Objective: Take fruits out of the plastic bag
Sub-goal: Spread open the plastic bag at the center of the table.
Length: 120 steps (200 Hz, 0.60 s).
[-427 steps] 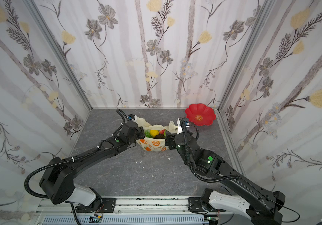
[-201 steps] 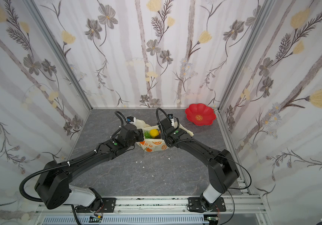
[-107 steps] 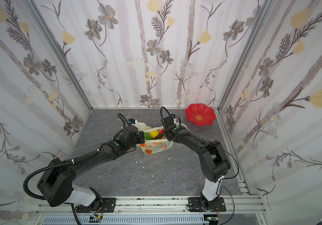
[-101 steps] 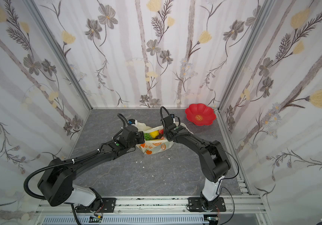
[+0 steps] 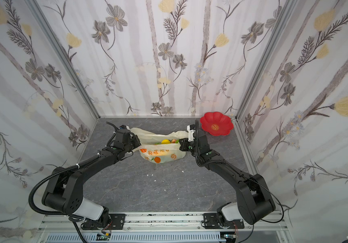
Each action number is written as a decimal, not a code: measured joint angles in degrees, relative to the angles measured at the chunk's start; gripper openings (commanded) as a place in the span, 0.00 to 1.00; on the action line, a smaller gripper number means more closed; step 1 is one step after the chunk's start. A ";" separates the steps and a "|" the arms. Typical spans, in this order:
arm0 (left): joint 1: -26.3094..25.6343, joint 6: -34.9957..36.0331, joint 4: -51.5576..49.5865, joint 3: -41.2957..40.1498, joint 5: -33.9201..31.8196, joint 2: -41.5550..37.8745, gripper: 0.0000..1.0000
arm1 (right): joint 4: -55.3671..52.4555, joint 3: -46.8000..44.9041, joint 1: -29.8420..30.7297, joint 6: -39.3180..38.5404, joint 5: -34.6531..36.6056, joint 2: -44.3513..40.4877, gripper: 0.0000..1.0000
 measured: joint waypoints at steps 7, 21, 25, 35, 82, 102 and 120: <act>0.61 -0.39 0.07 0.11 0.37 0.57 0.02 | 2.25 -1.46 -0.74 0.96 -2.27 -0.26 0.00; 0.79 -0.85 0.13 0.44 2.86 1.29 0.07 | 6.99 -4.76 -2.23 3.13 -5.25 -0.26 0.00; 0.79 -0.96 0.17 0.52 3.26 1.42 0.08 | 8.00 -5.75 -2.62 3.87 -5.99 -0.24 0.00; 0.52 -1.09 0.15 0.57 4.44 1.57 0.14 | 9.75 -7.41 -3.43 5.27 -7.82 0.22 0.00; -6.10 0.37 -4.00 -0.74 1.97 -2.86 0.54 | 12.31 -8.61 -3.69 6.95 -10.69 1.14 0.00; -8.90 1.62 -7.89 -1.11 -3.02 -6.54 0.68 | 10.86 -8.33 -3.52 6.64 -10.40 0.42 0.00; -10.64 1.92 -11.30 -1.20 -7.32 -9.11 0.74 | 9.42 -7.45 -3.15 5.46 -9.27 0.07 0.00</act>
